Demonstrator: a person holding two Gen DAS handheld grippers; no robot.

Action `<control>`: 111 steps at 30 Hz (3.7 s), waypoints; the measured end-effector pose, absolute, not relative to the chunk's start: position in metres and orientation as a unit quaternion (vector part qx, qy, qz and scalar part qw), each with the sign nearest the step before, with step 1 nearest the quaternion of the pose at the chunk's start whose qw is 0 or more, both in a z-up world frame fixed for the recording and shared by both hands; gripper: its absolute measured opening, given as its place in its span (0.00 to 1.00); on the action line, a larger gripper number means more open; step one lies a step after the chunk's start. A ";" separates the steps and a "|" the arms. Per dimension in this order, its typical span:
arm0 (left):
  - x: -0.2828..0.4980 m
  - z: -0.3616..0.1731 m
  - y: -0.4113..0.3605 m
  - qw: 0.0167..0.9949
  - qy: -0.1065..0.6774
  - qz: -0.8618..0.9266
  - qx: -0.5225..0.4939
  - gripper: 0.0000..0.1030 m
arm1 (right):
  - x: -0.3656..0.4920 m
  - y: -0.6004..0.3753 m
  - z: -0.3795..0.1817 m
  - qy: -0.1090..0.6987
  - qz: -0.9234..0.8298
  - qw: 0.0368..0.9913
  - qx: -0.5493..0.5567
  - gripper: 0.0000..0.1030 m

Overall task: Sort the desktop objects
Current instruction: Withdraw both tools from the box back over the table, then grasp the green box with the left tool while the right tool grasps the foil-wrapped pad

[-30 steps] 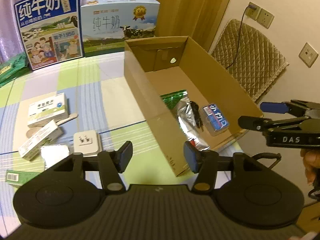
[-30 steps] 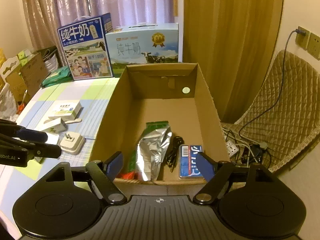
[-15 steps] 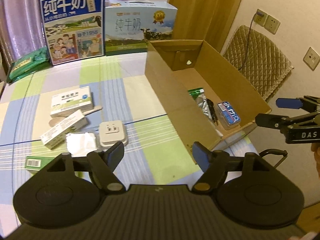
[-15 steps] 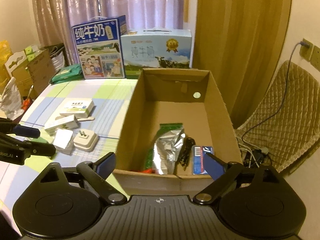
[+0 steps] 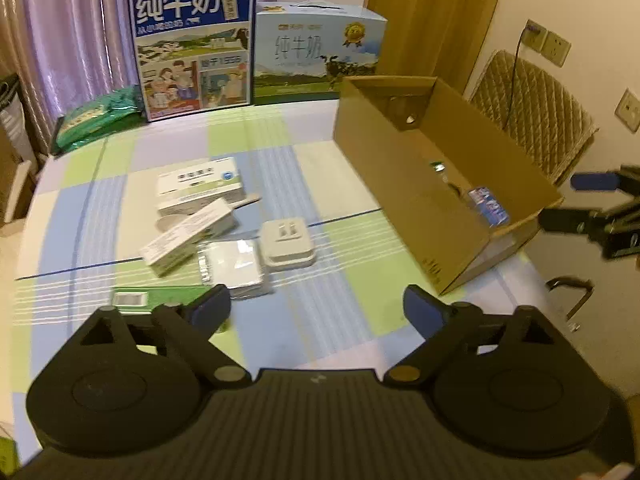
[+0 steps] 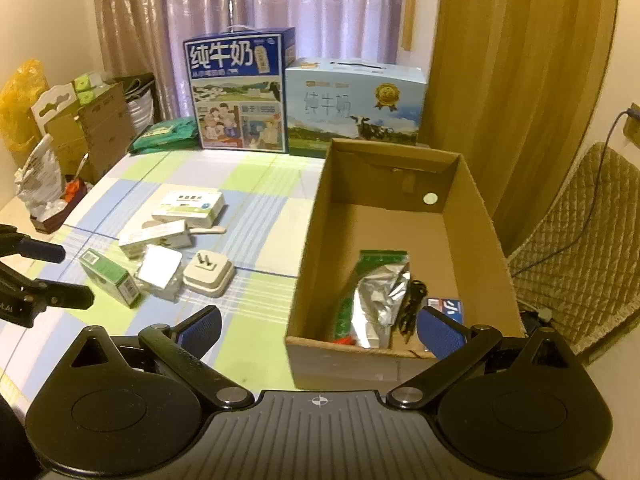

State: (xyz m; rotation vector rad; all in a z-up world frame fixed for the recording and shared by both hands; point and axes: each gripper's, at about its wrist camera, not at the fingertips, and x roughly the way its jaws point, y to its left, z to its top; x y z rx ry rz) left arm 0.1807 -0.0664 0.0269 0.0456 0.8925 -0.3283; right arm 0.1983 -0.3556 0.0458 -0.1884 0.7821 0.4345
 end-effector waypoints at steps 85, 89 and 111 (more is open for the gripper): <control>0.252 -0.088 0.015 0.725 0.379 -0.389 0.424 0.74 | 0.259 -0.115 -0.110 0.337 0.499 0.707 -0.371 0.98; 0.257 -0.094 0.017 0.727 0.383 -0.386 0.419 0.68 | 0.265 -0.106 -0.123 0.328 0.507 0.697 -0.388 0.97; 0.253 -0.096 0.032 0.748 0.416 -0.378 0.353 0.34 | 0.284 -0.077 -0.155 0.329 0.498 0.693 -0.405 0.75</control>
